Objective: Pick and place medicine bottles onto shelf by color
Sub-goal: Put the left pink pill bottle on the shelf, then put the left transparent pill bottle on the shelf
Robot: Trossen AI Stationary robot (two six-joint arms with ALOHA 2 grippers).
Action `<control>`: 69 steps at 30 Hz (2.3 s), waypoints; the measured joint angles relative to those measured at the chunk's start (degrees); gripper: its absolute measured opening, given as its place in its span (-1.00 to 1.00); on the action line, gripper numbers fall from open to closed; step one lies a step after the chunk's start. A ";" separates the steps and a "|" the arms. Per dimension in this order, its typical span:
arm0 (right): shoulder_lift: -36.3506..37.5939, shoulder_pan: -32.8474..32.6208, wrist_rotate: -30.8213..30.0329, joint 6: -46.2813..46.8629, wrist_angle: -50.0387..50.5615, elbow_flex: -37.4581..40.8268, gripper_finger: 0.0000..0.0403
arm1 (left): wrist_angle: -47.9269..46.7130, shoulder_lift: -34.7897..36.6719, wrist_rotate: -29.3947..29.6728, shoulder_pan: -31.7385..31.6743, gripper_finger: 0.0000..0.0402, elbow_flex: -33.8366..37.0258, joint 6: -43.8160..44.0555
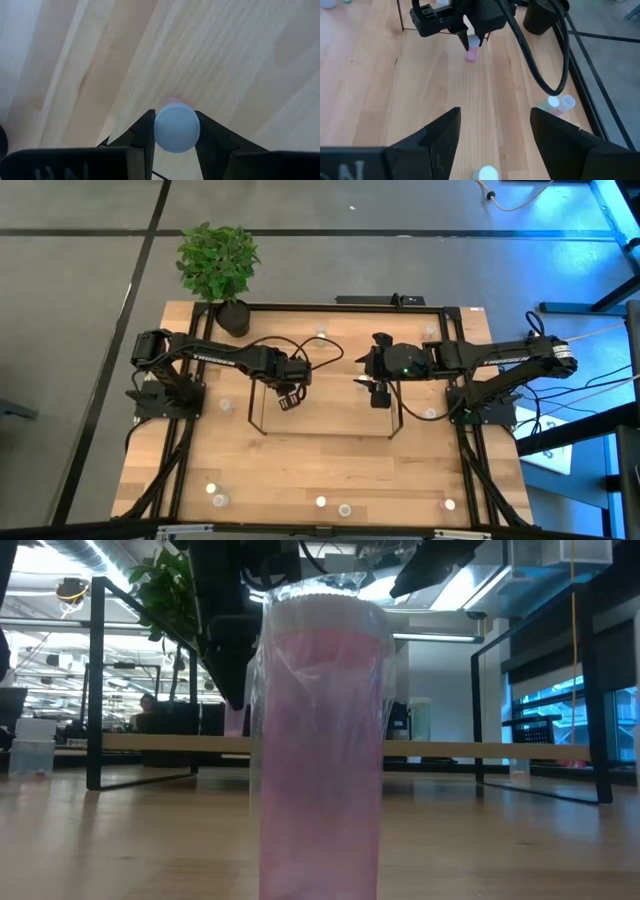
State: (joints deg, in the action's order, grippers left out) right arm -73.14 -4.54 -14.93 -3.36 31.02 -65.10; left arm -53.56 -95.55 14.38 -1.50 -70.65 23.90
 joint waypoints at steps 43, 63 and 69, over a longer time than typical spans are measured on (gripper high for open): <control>0.00 0.00 0.01 0.06 0.03 -0.02 0.20 | -3.38 0.52 1.06 0.17 0.17 -2.15 0.98; 0.00 0.00 0.01 0.07 0.03 -0.09 0.20 | -16.97 0.65 1.36 6.28 0.17 -16.53 1.68; -0.01 0.01 0.00 0.05 0.03 -0.09 0.20 | -22.20 3.47 3.17 11.97 0.17 -19.21 6.56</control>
State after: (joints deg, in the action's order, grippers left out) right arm -73.16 -4.53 -14.93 -3.31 31.04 -65.19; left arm -75.76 -92.08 17.55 10.47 -89.86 30.46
